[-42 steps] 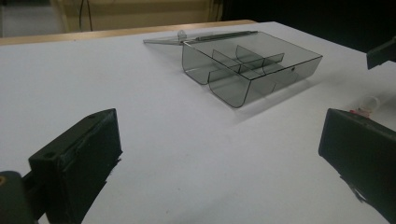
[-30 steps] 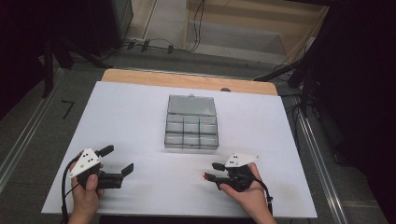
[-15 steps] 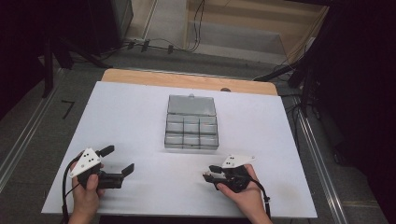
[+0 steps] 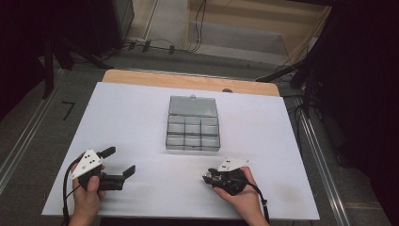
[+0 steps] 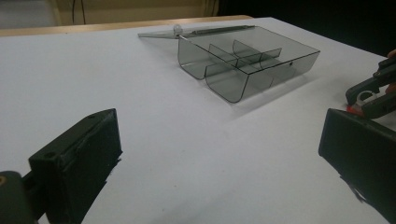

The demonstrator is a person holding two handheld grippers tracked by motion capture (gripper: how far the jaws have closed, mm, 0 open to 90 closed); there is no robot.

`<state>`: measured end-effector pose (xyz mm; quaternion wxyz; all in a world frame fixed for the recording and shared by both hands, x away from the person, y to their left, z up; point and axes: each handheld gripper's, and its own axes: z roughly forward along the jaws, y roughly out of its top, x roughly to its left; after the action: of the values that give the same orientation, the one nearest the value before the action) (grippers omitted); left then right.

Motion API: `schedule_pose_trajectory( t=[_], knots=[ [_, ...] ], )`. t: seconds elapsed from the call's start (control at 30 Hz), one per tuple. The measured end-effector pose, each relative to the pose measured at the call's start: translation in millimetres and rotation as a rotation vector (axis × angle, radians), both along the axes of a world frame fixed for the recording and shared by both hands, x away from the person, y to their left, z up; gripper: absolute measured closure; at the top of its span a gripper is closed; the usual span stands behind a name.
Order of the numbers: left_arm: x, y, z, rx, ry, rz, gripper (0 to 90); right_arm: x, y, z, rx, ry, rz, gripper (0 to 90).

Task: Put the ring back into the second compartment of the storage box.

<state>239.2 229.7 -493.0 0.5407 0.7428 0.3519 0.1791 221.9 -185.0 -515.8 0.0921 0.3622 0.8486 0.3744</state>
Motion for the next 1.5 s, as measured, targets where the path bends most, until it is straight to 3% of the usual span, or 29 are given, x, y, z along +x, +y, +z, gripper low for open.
schedule_pose_trajectory(
  t=[0.27, 1.5],
  knots=[
    [0.0, 0.0, 0.0, -0.003, 0.0, 0.001, 0.0, -0.5, -3.0, -0.6, -0.001, -0.022, 0.008, 68.6],
    [-1.3, -0.2, -0.5, -0.002, -0.006, 0.006, 0.0, -0.3, -12.0, 17.8, 0.03, -0.045, 0.017, 68.9]
  ],
)
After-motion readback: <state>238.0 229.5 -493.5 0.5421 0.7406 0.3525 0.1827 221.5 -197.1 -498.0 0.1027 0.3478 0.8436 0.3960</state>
